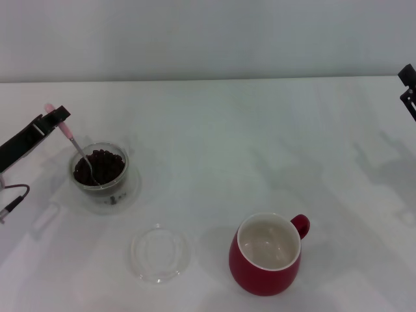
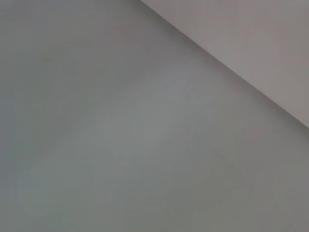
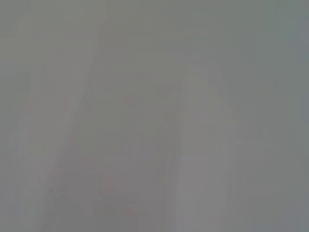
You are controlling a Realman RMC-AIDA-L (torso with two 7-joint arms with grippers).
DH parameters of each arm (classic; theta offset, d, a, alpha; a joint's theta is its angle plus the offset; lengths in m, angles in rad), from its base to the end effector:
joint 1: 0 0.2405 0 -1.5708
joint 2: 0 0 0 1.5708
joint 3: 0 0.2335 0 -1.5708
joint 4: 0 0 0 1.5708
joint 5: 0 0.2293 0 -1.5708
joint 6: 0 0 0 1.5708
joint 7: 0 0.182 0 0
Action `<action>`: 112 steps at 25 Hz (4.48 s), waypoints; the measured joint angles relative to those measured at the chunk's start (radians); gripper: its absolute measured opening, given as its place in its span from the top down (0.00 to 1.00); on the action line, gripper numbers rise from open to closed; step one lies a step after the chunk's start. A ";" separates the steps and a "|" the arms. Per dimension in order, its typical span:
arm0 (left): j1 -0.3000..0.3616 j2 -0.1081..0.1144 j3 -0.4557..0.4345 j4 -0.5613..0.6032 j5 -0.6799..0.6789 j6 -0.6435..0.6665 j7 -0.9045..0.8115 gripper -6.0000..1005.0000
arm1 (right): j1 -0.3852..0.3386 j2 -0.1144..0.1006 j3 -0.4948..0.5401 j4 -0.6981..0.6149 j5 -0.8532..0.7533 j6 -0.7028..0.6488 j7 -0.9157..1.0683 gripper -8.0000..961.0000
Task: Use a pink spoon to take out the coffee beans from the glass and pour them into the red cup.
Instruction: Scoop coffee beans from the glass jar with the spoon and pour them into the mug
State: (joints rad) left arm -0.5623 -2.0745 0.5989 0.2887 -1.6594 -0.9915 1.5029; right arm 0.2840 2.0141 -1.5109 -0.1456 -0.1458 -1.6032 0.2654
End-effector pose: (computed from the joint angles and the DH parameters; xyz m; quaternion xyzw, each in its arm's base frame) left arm -0.3060 0.4119 -0.0204 -0.6554 -0.5619 -0.3996 0.3083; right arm 0.3065 0.3100 0.0443 -0.7041 0.0758 0.3918 0.5874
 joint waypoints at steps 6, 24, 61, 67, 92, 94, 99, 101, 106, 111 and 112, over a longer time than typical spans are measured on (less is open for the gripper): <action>0.002 0.001 -0.001 -0.029 -0.018 -0.023 0.006 0.86 | 0.003 0.000 -0.001 0.000 0.000 0.003 0.000 0.30; 0.059 0.006 -0.004 -0.062 -0.135 -0.161 -0.016 0.86 | 0.007 0.000 -0.006 0.000 0.000 0.011 0.000 0.30; 0.054 0.069 0.007 -0.060 -0.144 -0.597 -0.138 0.86 | 0.037 0.000 -0.008 0.003 -0.011 0.045 -0.008 0.30; -0.004 0.063 0.007 -0.062 -0.091 -0.598 -0.196 0.86 | 0.036 0.000 -0.008 0.001 -0.011 0.041 -0.006 0.30; -0.200 -0.003 0.090 -0.073 0.092 -0.494 -0.281 0.86 | 0.037 0.000 -0.008 0.000 -0.011 0.037 -0.003 0.30; -0.210 -0.003 0.103 -0.085 0.090 -0.482 -0.272 0.86 | 0.037 0.000 -0.008 0.000 -0.011 0.037 -0.003 0.30; -0.241 -0.004 0.134 -0.113 0.093 -0.450 -0.245 0.86 | 0.038 0.000 -0.008 0.000 -0.011 0.036 -0.002 0.30; -0.253 -0.006 0.158 -0.116 0.091 -0.442 -0.244 0.86 | 0.038 0.000 -0.008 0.000 -0.011 0.035 -0.002 0.30; -0.279 -0.011 0.219 -0.126 0.089 -0.412 -0.243 0.86 | 0.038 0.000 -0.008 0.000 -0.011 0.037 -0.002 0.30; -0.289 -0.015 0.273 -0.126 0.088 -0.392 -0.236 0.86 | 0.038 0.000 -0.008 0.000 -0.007 0.040 -0.004 0.30; -0.289 -0.015 0.280 -0.126 0.088 -0.387 -0.231 0.86 | 0.039 0.000 -0.008 -0.001 -0.006 0.041 -0.005 0.30</action>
State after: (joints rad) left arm -0.8510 -2.0896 0.8785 0.1625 -1.5716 -1.3781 1.2720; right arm 0.3227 2.0140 -1.5186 -0.1469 -0.1521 -1.5619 0.2606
